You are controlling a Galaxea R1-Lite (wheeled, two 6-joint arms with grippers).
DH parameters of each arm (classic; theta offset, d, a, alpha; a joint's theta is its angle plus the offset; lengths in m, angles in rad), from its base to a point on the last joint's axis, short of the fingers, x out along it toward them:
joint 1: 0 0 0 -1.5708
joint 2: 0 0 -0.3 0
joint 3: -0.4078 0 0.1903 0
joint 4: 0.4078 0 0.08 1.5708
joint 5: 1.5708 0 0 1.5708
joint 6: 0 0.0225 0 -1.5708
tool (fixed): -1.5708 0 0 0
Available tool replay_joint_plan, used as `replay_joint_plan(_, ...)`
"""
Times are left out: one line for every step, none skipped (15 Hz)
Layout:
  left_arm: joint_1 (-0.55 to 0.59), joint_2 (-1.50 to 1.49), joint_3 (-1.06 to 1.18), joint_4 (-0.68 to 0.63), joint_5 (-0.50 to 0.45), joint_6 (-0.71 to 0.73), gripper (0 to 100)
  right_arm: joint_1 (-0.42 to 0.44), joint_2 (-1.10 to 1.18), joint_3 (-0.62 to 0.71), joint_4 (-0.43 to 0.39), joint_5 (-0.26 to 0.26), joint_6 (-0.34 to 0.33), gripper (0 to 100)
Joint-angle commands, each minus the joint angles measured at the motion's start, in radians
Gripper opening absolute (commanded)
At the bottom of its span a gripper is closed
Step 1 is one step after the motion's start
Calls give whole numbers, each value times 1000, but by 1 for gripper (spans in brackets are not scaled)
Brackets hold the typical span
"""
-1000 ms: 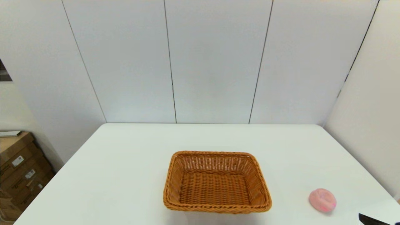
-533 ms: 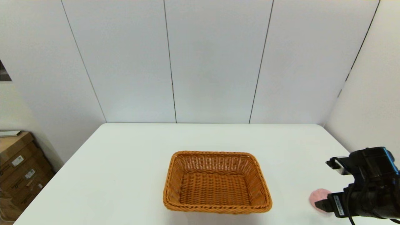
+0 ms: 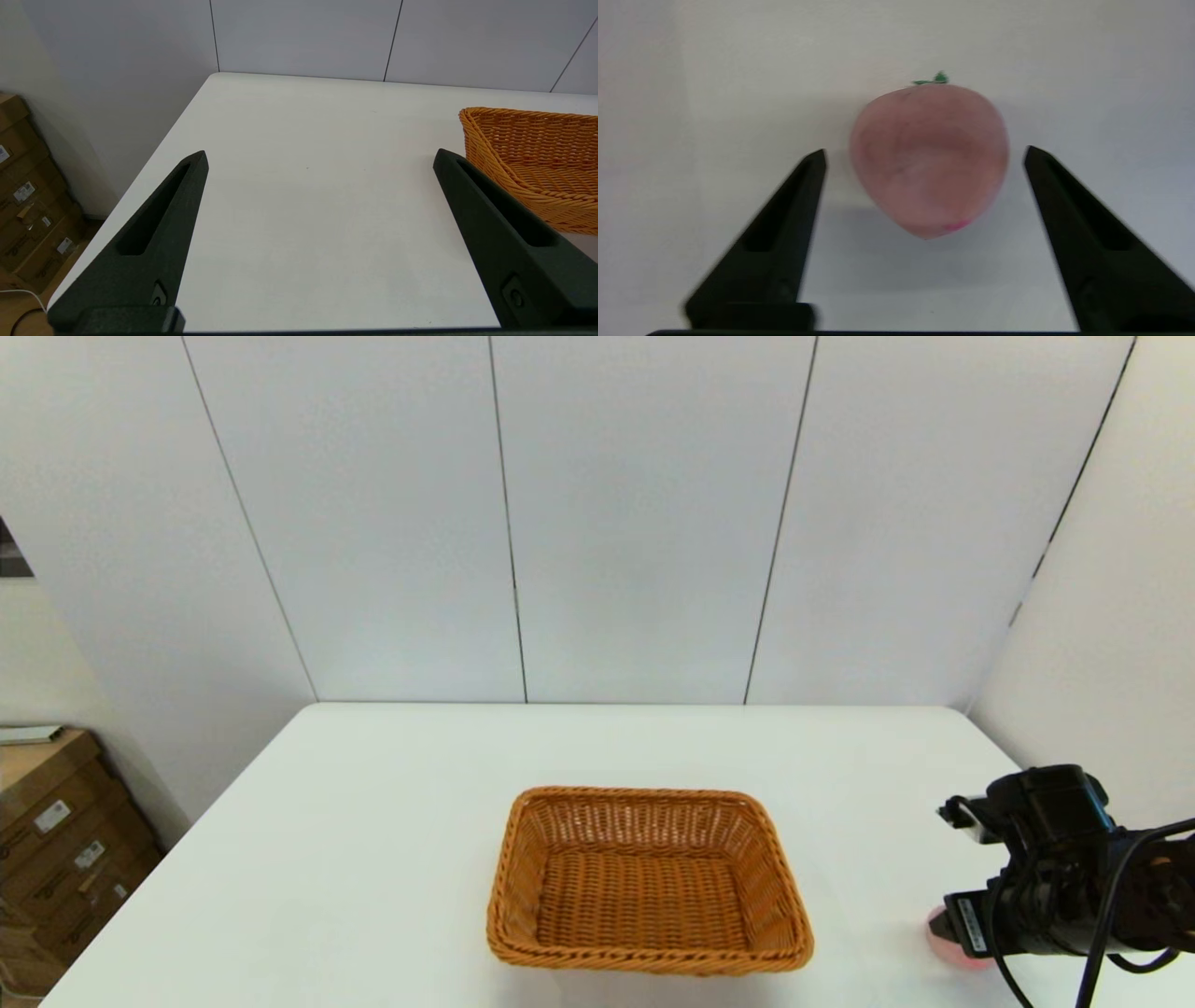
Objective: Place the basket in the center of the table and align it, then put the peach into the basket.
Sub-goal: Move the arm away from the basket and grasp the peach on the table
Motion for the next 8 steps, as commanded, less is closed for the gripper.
replay_joint_plan(0, 0, 0, -1, 0, -1, 100, 0, -21, 3, 0, -1, 0, 0)
replay_joint_plan(0, 0, 0, -1, 0, -1, 100, 0, -32, 6, 0, 0, 0, 0)
replay_joint_plan(0, 0, 0, -1, 0, -1, 100, 0, -44, 10, 6, 2, 0, 0)
replay_joint_plan(0, 0, 0, -1, 0, -1, 100, 0, -50, 10, 9, 5, 0, 0)
replay_joint_plan(0, 0, 0, -1, 0, -2, 100, 2, -53, 17, 7, 5, 0, 0)
replay_joint_plan(0, 0, 0, -1, 0, -2, 100, 2, -53, 23, 1, 5, 0, 0)
replay_joint_plan(0, 0, 0, -1, 0, -4, 100, 0, -64, 23, 0, 6, 0, 0)
replay_joint_plan(0, 0, 0, -1, 0, -4, 100, 8, -99, 23, -2, 15, -1, 0)
